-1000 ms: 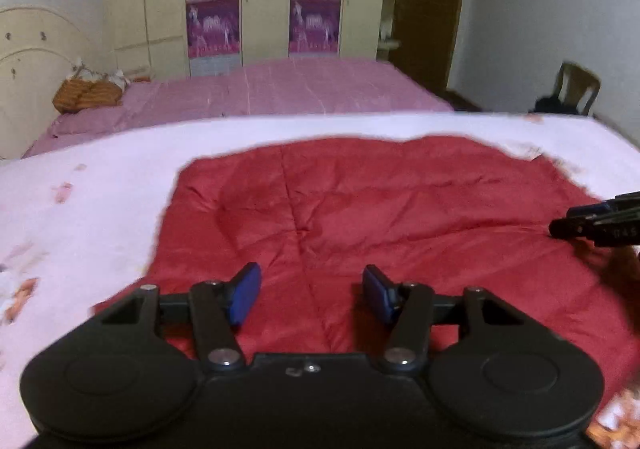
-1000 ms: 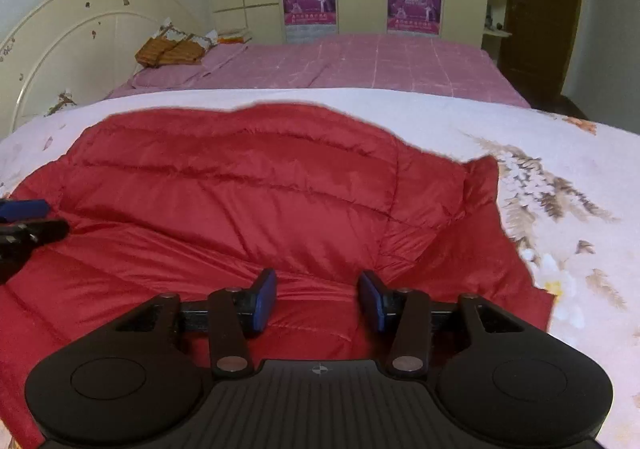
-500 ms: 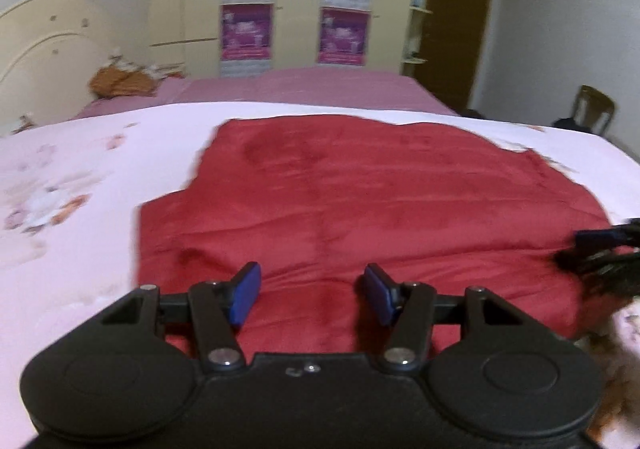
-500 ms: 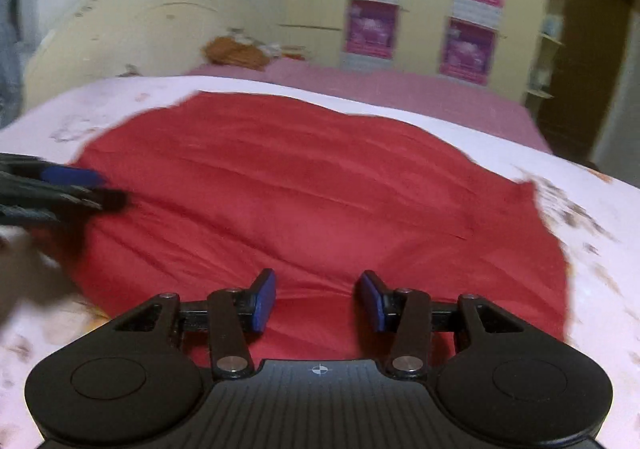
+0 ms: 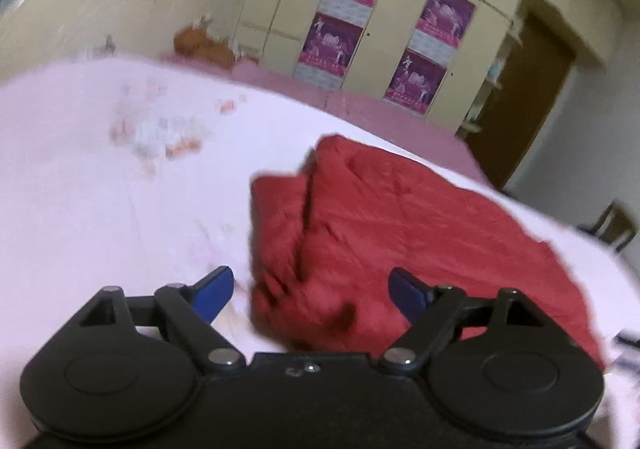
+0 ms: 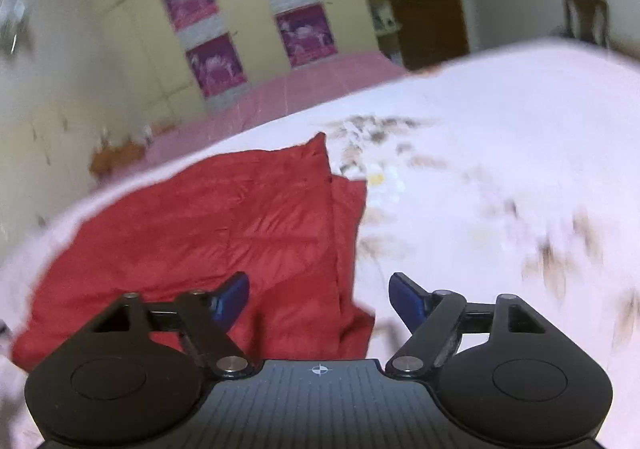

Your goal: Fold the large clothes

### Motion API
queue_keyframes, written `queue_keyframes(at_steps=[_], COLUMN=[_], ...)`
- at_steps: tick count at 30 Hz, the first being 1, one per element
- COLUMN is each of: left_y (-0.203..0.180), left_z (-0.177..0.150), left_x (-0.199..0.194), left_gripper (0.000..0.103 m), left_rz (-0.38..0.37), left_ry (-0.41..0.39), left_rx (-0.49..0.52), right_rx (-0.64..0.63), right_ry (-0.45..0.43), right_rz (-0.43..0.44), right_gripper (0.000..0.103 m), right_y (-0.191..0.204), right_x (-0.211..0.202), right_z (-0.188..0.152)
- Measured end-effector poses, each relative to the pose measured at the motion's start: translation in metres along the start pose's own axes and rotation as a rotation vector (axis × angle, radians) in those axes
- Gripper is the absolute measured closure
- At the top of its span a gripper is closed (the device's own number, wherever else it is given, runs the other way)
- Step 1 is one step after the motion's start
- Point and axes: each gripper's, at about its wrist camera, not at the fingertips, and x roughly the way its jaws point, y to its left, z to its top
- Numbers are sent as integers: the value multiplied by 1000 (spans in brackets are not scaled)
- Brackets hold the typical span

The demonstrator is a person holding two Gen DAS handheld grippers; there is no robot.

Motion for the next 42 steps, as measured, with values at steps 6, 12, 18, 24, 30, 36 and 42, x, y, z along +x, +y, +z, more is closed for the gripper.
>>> queue_keyframes(at_steps=[6,12,18,24,30,36,42], left_y=[19,39,41,38,36,36,28], left_z=[-26,-35,-26,-18,-8,0,4], left_x=[3,18,35,51,65,78,80], left_gripper=[31,32,32,32,35,47,73], left_rz=[-69,-114,-122,-120,-115,-98,-63], left_ry=[49,33,20,6,5,26,41], left_rx=[-248,-456,-483,-474,-461,-436,-363], right_rx=[271,390,482,506,510,482,414], right_ry=[33,46,49,33,23,33,74], right_rz=[100,147,164,171,166,154,130], right_gripper=[33,38,38,38,38,38,71], right_y=[-25,-30,-33,-31,-26,-17,-6], right_x=[-19,-19,-4,12,31,45,55], right_z=[-26,-37,-40,-34,-23,-12,-6])
